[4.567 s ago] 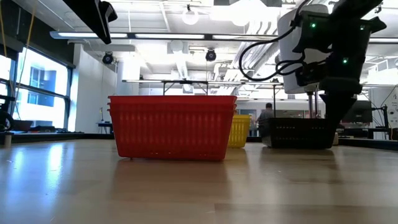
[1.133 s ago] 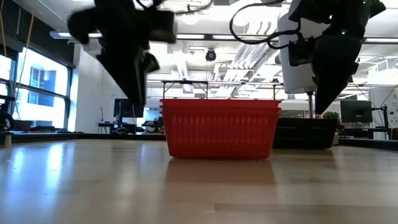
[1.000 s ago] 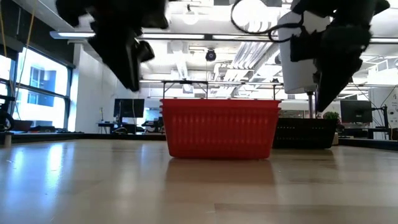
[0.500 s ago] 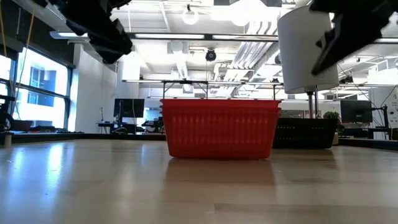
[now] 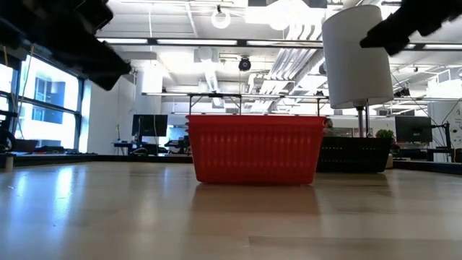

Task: Stack baskets by color
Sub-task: Return to Home Position

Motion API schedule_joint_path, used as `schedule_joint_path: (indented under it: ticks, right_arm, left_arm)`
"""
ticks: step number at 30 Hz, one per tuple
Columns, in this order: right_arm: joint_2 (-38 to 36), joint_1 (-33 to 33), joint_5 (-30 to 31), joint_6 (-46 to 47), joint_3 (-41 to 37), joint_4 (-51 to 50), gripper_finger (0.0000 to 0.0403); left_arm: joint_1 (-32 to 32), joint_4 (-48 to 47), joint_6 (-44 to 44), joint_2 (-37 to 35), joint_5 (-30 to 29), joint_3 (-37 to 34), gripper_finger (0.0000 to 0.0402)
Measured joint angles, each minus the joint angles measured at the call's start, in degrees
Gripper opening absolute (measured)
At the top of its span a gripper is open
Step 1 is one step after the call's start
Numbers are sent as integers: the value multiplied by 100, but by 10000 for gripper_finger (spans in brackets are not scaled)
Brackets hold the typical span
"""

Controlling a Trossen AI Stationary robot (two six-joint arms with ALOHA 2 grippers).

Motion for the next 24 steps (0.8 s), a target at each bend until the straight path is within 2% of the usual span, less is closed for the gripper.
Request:
schedule_joint_path:
  ticks: [5,7,10,17,24]
  right_arm:
    - [-1054,7,-416,-180,-1095,1161,108]
    - [-1472,1,-371,-291,-1416,1347,108]
    - [-2121,-35,-82,-262,-1731,1303,108]
    - [-3493,-46,-209,-390,-1833,753,108]
    - [-3495,-46,-299,-438,-1883,593,108]
  left_arm:
    - [-2,33,-281,-747,0,-495,92]
    - [-2,25,-381,-1057,0,-605,92]
    - [-13,-24,-218,-1490,3,-687,92]
    - [-13,-927,-12,-2366,0,-689,92]
    - [-27,-1082,91,-2898,1,-690,92]
